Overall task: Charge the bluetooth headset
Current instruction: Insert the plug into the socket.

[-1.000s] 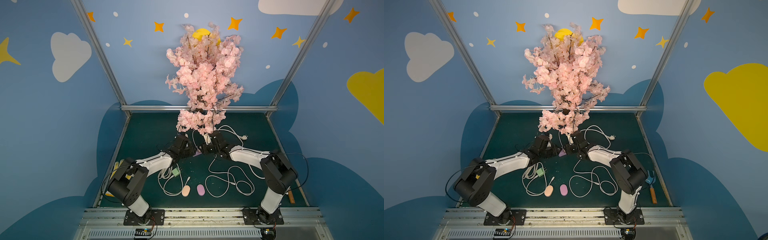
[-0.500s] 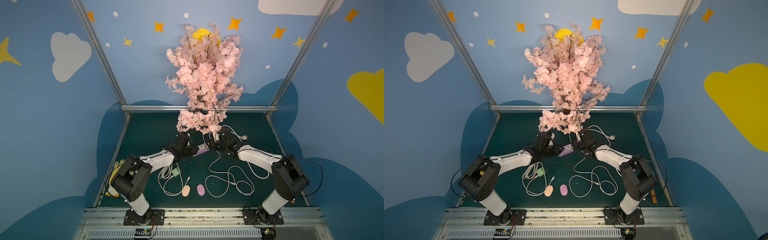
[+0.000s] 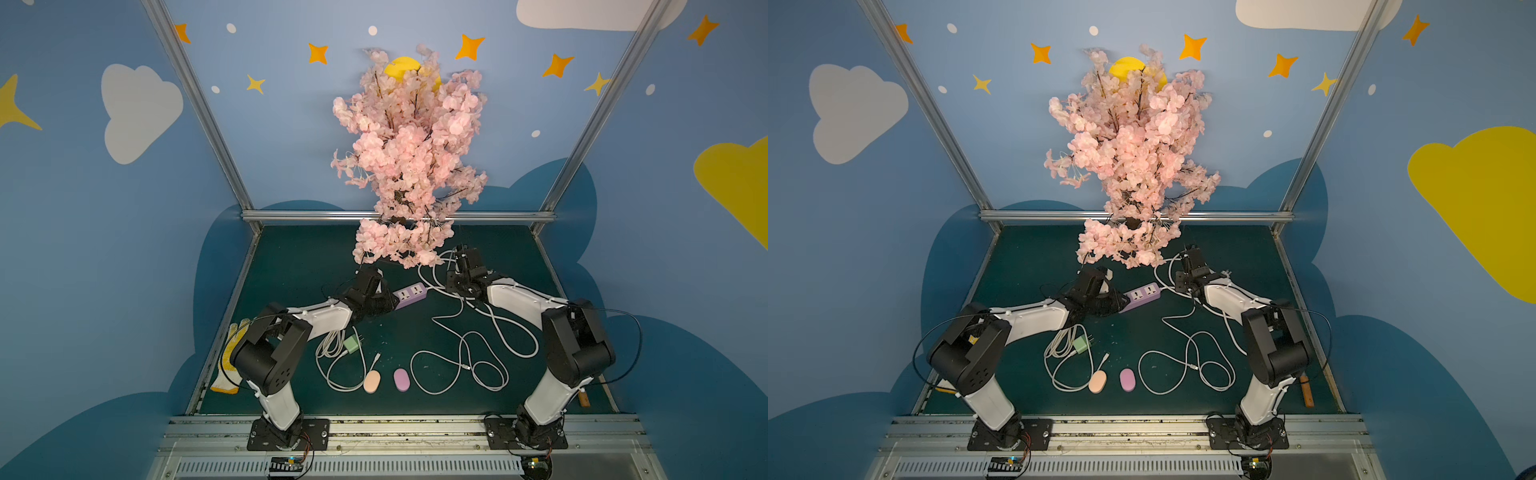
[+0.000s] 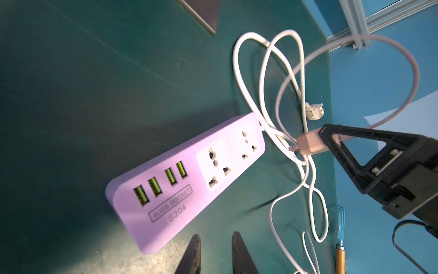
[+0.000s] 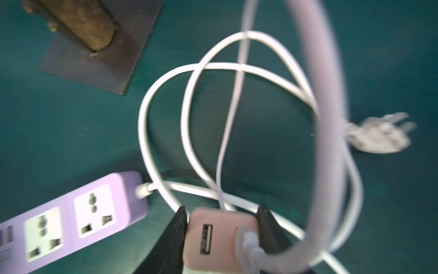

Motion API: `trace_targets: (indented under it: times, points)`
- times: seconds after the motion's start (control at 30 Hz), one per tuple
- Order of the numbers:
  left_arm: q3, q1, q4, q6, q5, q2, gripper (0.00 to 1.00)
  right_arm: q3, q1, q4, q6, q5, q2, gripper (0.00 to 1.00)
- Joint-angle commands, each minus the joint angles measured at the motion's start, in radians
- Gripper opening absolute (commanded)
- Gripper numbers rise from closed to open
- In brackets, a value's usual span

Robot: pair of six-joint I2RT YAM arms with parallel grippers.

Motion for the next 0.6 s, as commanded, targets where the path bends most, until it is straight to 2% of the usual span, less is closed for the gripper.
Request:
trace_targets:
  times: [0.0,0.23,0.37,0.57]
  points:
    - [0.021,0.004,0.011,-0.005,0.017,-0.002,0.24,0.049,0.028,0.006,0.077,-0.099,0.011,0.00]
    - [0.027,0.004,0.016,-0.005,0.017,0.029,0.24,0.040,0.048,0.116,0.183,-0.286,0.026,0.00]
    - [0.036,0.003,0.022,-0.010,0.032,0.057,0.23,0.026,0.050,0.189,0.200,-0.393,0.034,0.00]
    - [0.038,0.004,0.029,-0.010,0.036,0.067,0.23,0.058,0.083,0.175,0.155,-0.343,0.077,0.00]
